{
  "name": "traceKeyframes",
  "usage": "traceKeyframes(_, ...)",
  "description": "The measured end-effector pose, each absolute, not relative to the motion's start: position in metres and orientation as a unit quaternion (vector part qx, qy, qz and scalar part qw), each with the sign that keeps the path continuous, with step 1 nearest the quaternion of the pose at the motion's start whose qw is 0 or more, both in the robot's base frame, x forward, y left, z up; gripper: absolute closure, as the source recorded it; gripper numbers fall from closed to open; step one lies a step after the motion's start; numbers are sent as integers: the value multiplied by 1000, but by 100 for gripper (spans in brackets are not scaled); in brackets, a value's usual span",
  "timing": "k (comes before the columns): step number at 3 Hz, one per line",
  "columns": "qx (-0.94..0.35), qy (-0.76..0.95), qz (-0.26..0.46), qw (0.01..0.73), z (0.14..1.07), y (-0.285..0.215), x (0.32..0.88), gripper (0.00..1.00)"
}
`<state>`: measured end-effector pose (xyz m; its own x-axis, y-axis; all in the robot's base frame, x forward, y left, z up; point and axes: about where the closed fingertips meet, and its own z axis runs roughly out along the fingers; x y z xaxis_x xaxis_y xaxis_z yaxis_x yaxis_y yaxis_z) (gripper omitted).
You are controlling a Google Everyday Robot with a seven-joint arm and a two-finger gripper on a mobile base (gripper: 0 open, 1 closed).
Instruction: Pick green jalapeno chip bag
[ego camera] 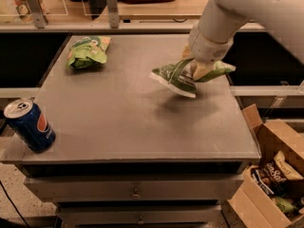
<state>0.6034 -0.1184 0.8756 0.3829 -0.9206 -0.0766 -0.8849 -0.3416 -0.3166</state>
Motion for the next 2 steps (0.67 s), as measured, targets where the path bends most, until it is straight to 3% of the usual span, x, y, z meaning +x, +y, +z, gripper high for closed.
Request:
traceKeyframes(1, -804, 549, -55, 225, 955, -115, 558, 100)
traceKeyframes(2, -804, 549, -55, 225, 956, -115, 558, 100)
